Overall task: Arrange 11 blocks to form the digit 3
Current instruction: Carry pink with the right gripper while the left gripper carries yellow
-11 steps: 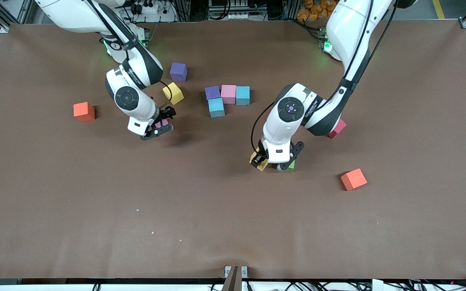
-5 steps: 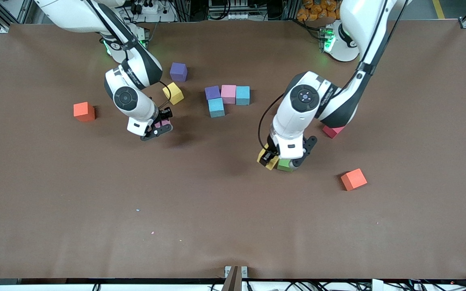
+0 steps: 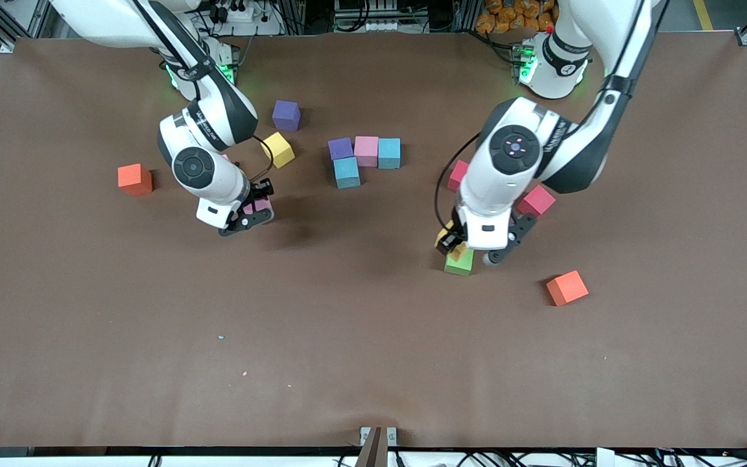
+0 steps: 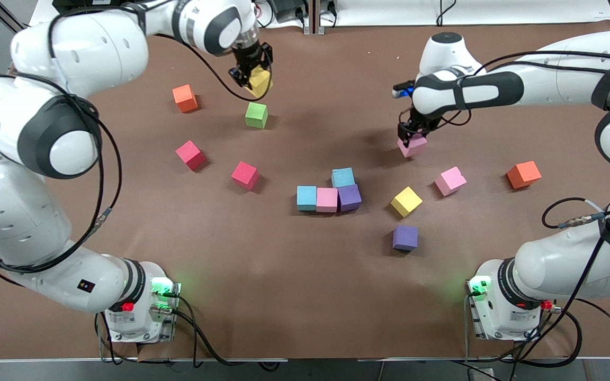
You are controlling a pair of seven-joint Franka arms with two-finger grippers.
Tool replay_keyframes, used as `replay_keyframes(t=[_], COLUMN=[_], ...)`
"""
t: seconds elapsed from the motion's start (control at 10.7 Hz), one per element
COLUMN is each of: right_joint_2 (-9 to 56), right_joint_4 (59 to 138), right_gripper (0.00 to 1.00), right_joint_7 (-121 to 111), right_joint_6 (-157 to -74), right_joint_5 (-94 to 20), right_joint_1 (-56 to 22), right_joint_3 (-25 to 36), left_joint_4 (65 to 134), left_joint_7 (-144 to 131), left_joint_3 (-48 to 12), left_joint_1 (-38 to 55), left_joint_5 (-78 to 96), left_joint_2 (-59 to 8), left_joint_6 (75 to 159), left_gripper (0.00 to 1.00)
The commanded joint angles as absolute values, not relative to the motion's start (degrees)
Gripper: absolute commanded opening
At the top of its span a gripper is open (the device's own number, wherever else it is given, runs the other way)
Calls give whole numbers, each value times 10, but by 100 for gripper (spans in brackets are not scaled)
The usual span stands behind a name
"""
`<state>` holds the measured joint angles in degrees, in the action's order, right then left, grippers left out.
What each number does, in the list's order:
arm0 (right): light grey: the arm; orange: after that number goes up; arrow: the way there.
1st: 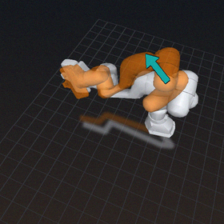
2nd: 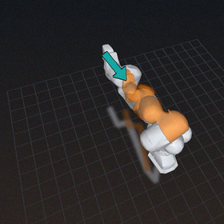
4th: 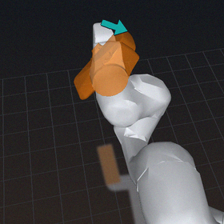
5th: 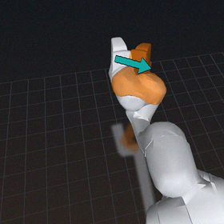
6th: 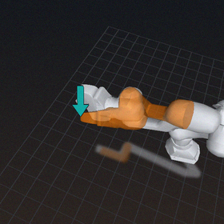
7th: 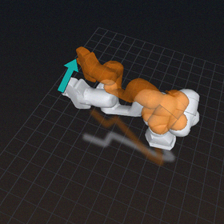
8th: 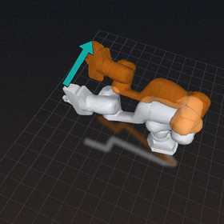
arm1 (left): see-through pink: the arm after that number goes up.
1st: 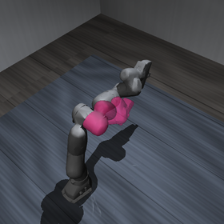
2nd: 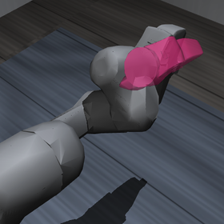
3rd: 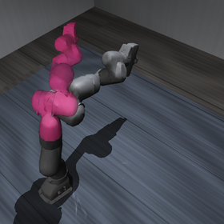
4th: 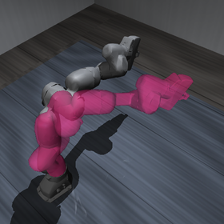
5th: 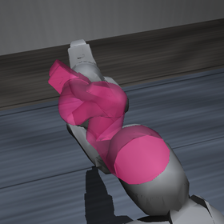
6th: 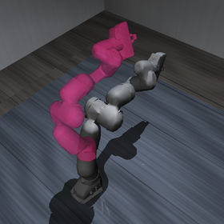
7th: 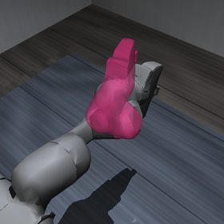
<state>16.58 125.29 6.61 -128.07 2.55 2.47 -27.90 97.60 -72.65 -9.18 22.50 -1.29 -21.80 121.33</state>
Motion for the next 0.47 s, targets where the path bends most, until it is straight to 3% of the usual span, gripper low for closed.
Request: replay_keyframes(t=[0.0,0.37], right_joint_2=[179,232], right_joint_4=[1216,1127], right_gripper=[0,0], right_joint_7=[125,278], right_joint_6=[-1272,-1274], right_joint_5=[7,4], right_joint_1=[-10,-100], right_joint_3=[-281,-286], left_joint_4=[990,987], left_joint_7=[-638,-530], left_joint_3=[-95,-94], left_joint_1=[196,171], left_joint_5=[-14,-2], left_joint_2=[-188,-177], left_joint_6=[1173,1123], left_gripper=[12,17])
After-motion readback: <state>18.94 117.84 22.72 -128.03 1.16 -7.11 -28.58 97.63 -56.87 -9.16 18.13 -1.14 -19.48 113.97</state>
